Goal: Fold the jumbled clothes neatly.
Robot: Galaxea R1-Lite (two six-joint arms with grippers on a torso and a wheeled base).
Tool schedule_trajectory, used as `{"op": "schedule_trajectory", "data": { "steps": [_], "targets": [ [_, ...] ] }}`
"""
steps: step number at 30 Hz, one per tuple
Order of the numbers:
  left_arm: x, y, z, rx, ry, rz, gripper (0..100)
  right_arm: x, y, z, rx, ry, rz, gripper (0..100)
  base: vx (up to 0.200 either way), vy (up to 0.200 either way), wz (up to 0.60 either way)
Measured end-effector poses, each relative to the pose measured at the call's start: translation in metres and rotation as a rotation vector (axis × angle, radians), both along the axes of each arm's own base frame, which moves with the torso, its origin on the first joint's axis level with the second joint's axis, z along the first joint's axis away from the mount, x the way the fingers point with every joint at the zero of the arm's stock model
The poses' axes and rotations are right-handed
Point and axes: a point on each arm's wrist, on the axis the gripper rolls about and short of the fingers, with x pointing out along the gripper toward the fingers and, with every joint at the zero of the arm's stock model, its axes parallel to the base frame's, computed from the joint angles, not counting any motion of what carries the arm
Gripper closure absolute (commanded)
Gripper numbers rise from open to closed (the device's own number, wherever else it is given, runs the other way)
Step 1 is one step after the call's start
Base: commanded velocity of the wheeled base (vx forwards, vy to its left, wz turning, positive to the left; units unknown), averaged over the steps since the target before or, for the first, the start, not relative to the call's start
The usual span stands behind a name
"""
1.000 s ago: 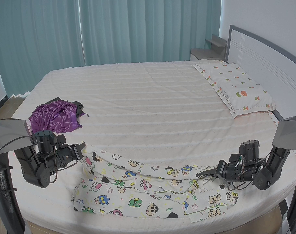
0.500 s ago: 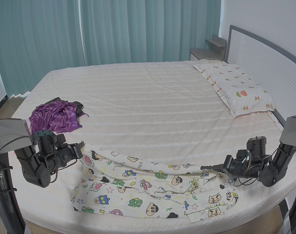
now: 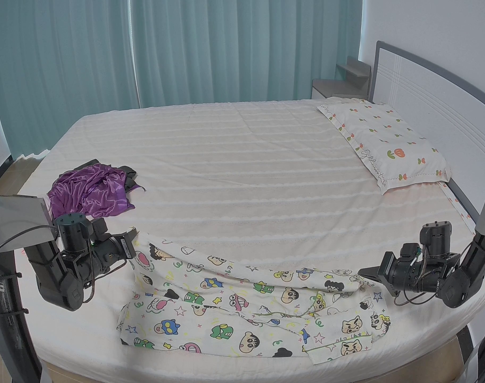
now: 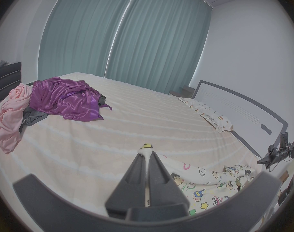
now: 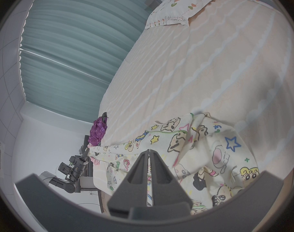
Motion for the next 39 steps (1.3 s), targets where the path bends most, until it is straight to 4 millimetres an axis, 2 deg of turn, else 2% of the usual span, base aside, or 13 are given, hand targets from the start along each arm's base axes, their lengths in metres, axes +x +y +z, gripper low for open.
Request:
{"op": "schedule_trajectory", "data": {
  "steps": [2,3,11,14,19,23,33,39],
  "targets": [
    [-0.003,-0.001,0.000,-0.001,-0.006,-0.002,100,-0.002,0.000,-0.002,-0.023,-0.006,0.014,100,0.000,0.000,0.00],
    [-0.005,-0.001,0.000,-0.001,-0.010,-0.005,100,-0.002,0.000,-0.003,-0.037,-0.008,0.020,0,0.000,0.000,0.00],
    [-0.011,-0.005,-0.004,-0.003,0.007,-0.017,100,-0.008,-0.004,-0.012,-0.154,-0.040,0.072,0,0.000,0.000,0.00],
    [-0.012,-0.007,-0.005,-0.003,0.014,-0.021,100,-0.012,-0.007,-0.015,-0.273,-0.124,0.134,0,0.000,0.000,0.00],
    [-0.012,-0.008,-0.008,-0.004,0.021,-0.025,100,-0.012,-0.009,-0.012,-0.344,-0.255,0.155,0,0.000,0.000,0.00],
    [-0.012,-0.009,-0.010,-0.005,0.029,-0.027,100,-0.011,-0.004,-0.018,-0.375,-0.272,0.174,0,0.000,0.000,0.00],
    [-0.012,-0.009,-0.012,-0.004,0.035,-0.027,100,0.021,0.005,-0.038,-0.402,-0.291,0.199,0,0.000,0.000,0.00],
    [-0.012,-0.009,-0.013,-0.004,0.037,-0.026,100,0.039,0.008,-0.050,-0.409,-0.227,0.211,0,0.000,0.000,0.00]
  ]
}}
